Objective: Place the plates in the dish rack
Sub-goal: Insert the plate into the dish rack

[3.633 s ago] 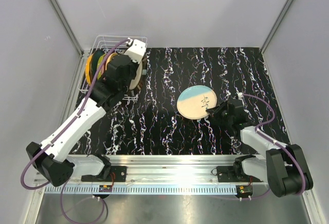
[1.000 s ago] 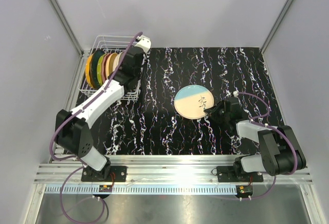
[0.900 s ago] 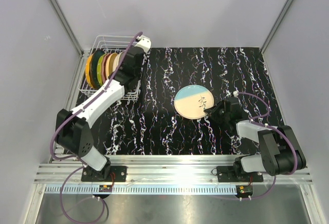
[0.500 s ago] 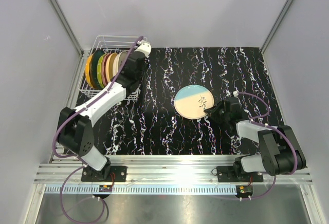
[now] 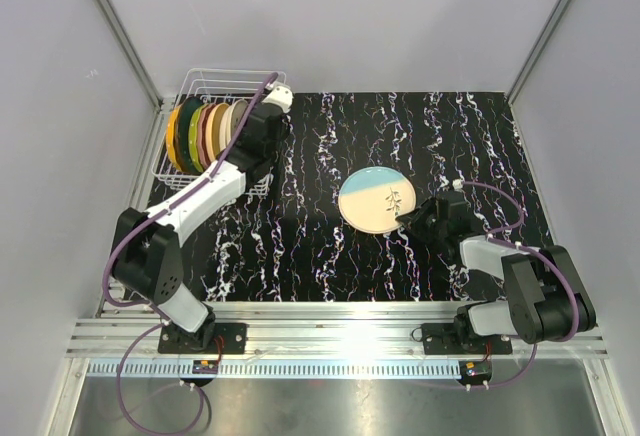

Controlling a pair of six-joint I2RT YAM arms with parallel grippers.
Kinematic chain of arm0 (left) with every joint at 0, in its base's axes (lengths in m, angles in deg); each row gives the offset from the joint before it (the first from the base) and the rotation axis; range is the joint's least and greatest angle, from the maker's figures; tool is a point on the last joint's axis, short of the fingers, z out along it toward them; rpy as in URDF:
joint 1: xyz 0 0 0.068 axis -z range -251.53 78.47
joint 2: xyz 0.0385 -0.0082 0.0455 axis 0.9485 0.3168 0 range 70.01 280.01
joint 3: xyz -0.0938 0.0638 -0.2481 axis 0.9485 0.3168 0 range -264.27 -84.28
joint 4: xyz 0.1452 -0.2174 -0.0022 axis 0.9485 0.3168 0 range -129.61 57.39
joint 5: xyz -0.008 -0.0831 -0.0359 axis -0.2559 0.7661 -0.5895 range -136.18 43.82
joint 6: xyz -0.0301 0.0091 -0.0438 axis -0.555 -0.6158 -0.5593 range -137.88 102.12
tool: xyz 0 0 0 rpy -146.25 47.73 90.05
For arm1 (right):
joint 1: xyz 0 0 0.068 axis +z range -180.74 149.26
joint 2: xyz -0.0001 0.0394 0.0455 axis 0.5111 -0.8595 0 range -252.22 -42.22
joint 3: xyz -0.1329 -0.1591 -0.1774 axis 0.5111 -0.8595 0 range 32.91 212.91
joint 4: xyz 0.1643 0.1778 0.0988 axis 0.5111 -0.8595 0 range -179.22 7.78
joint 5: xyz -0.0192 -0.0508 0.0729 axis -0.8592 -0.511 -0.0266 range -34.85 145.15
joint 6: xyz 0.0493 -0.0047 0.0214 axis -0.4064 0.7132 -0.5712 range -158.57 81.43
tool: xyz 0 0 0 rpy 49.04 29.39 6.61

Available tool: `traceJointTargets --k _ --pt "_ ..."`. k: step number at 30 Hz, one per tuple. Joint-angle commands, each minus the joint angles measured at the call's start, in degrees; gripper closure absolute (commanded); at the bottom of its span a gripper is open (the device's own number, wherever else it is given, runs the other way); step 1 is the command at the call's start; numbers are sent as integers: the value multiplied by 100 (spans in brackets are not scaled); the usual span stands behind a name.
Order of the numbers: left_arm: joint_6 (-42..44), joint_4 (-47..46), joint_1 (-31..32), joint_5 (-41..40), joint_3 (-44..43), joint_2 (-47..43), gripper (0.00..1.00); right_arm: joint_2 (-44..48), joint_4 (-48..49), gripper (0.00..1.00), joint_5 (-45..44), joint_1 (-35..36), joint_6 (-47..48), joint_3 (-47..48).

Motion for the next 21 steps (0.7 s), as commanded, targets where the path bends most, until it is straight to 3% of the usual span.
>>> traceJointTargets --k 1,8,15,21 --pt "-72 -4 -28 -270 84 -82 62 83 -130 100 -96 29 419 -80" --pt "-159 242 -37 -235 137 -117 60 39 -60 100 -69 38 410 -89" --pt "-431 645 -28 -183 -231 -494 38 135 -103 100 54 29 322 -19" --pt "-1064 936 -28 554 -671 -1407 29 714 -595 100 89 29 234 148"
